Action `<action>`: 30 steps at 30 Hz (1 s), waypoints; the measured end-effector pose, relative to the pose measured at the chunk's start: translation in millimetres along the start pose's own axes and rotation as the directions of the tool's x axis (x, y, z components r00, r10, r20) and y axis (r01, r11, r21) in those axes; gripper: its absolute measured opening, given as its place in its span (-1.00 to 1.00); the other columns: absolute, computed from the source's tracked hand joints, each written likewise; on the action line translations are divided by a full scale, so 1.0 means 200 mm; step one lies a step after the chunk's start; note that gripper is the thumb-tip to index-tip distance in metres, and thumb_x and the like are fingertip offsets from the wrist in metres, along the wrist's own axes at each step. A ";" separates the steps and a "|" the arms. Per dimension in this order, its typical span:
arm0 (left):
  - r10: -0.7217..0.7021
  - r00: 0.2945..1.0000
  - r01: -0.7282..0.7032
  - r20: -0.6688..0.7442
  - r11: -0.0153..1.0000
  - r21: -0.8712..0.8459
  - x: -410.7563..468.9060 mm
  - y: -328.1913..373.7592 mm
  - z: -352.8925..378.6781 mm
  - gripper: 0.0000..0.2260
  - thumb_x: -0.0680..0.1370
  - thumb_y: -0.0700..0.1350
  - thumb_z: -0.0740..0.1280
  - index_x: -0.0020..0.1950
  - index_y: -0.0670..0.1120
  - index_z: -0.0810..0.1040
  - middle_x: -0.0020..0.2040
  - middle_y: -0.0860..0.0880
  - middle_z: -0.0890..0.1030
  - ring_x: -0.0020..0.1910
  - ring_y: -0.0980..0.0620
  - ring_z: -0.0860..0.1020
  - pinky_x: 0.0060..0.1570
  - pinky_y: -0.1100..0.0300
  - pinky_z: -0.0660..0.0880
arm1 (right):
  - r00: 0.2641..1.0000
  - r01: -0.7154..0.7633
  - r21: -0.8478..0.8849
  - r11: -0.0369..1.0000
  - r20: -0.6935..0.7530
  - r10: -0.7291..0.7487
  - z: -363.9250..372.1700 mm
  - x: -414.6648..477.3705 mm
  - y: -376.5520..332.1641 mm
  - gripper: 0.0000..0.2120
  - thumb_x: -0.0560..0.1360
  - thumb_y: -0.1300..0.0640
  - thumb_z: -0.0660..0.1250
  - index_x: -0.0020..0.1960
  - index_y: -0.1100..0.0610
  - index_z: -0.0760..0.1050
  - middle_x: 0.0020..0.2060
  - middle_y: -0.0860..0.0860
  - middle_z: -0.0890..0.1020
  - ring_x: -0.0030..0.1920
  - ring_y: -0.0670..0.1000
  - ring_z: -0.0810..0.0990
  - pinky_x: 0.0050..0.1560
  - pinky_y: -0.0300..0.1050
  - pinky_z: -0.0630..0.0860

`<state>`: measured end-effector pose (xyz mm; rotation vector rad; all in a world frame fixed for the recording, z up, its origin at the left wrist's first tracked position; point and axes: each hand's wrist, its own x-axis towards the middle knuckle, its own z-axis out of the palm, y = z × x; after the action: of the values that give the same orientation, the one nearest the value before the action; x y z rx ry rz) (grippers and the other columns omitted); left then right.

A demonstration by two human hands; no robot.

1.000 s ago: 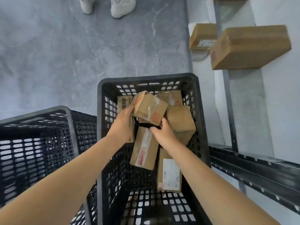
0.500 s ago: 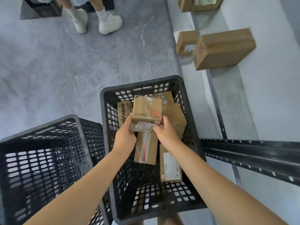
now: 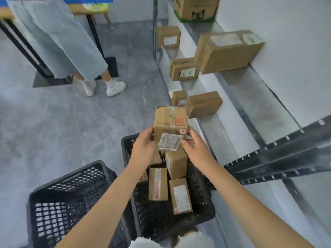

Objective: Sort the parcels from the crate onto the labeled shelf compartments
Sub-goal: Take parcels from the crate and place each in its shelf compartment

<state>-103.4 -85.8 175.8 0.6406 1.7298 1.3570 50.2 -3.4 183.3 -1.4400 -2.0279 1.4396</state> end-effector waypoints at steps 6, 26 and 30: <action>0.267 0.963 -0.268 -0.018 0.963 -0.021 -0.10 0.41 0.03 -0.60 0.61 -0.31 0.24 0.36 0.07 0.46 0.28 0.07 0.46 0.13 0.49 0.45 0.03 0.58 0.41 | 0.958 0.182 0.012 0.983 -0.227 -0.174 -0.20 -0.06 -0.35 -0.49 0.65 0.11 0.21 0.51 -0.25 0.21 0.24 -0.07 0.39 0.18 -0.19 0.48 -0.09 -0.44 0.52; 0.521 0.837 -0.534 -0.167 0.845 -0.038 -0.19 0.94 -0.03 -0.84 0.58 -0.05 0.37 0.16 0.05 0.56 0.23 0.17 0.55 0.11 0.29 0.55 0.14 0.10 0.58 | 0.871 0.379 0.056 0.924 -0.360 -0.335 -0.47 -0.24 -0.82 -0.51 0.65 0.01 0.22 0.52 -0.26 0.20 0.20 -0.02 0.35 0.05 -0.19 0.49 -0.25 -0.56 0.43; 0.494 0.862 -0.507 -0.117 0.849 -0.148 -0.21 0.97 -0.02 -0.83 0.48 0.10 0.44 -0.03 0.11 0.52 0.26 0.12 0.60 0.22 0.13 0.58 0.21 -0.07 0.55 | 0.880 0.397 0.086 0.914 -0.319 -0.353 -0.49 -0.27 -0.85 -0.44 0.64 -0.01 0.22 0.54 -0.33 0.08 0.21 -0.01 0.27 0.17 -0.23 0.39 -0.19 -0.61 0.42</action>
<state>-102.5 -65.3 372.4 0.9993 1.5309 1.8910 46.7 5.6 385.9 -1.0503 -1.8374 1.1087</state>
